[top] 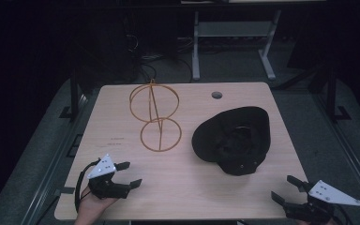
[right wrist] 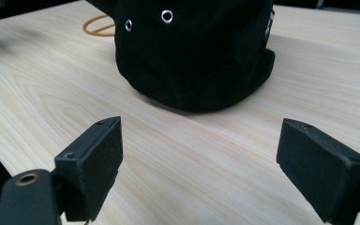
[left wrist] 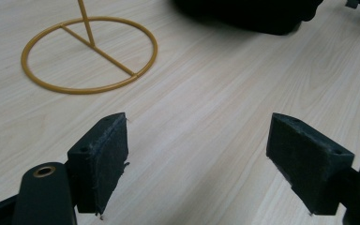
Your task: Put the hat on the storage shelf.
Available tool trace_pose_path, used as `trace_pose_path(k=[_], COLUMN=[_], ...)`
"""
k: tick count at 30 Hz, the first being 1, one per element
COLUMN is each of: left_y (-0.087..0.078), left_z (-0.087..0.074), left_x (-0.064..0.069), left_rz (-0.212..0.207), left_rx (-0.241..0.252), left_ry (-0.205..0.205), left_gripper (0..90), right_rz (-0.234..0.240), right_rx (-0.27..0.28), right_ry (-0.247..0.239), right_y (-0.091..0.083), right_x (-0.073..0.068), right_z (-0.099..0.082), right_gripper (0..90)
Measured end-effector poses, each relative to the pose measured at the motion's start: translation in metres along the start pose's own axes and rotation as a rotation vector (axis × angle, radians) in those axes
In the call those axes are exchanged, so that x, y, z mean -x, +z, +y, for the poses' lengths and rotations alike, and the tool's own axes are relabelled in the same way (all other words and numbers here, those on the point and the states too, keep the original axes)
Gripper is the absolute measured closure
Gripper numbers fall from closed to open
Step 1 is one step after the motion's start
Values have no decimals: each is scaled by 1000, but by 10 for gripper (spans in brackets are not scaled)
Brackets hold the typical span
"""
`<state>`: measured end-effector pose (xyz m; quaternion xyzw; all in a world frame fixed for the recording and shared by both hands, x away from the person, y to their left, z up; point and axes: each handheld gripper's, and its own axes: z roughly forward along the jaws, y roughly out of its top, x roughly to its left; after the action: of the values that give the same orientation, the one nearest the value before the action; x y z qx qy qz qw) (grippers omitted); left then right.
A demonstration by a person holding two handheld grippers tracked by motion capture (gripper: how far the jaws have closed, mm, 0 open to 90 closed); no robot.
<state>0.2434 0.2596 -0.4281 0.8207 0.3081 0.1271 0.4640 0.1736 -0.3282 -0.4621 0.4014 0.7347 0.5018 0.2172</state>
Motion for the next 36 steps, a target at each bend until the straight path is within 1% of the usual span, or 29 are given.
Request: trace_pose_path(k=[2,3,6,9,14,15,18,23,26,29,33,34,35,36], left_y=[1,2,4,4,8,9,11,13,15,17,24,26,28,31], left_z=[0,0,-1,0,5,6,7,7,9,10,15,17,19,22], left_x=[1,1,2,3,8,9,12,15,18,19,24,25,27,28], left_rz=[-5,-3,-9,-9,-30,-35,-46,-57,-65,-71,-99,-107,-119,-127], left_rx=[-2,-9,-16,-12,-4,-6,-4,-18,-23,-23,-20,-18,-17,-19], left_ry=[-6,4,6,9,18,29,36,53,57,56,54,59,53,60], left_gripper=[201,201,201,200,199,198,197,197,199,198,198,199,199,199], right_rz=[1,1,1,1,-6,3,3,3,8,11,5,6,10,14], right_rx=[5,5,8,11,10,18,30,17,19,19,20,20,20,22], right_ry=[5,8,7,6,3,8,3,-6,-14,-11,-8,-4,7,11], right_y=[0,0,-2,-2,-3,-3,-4,-2,-2,-2,-2,-2,-3,-3], right_x=[1,2,3,3,2,2,1,-2,-3,-3,-3,-3,-3,-3], right_z=[0,-1,0,0,0,1,2,3,3,3,3,3,3,3], right_gripper=[143,142,142,141,141,140,140,140,140,140,140,140,140,140])
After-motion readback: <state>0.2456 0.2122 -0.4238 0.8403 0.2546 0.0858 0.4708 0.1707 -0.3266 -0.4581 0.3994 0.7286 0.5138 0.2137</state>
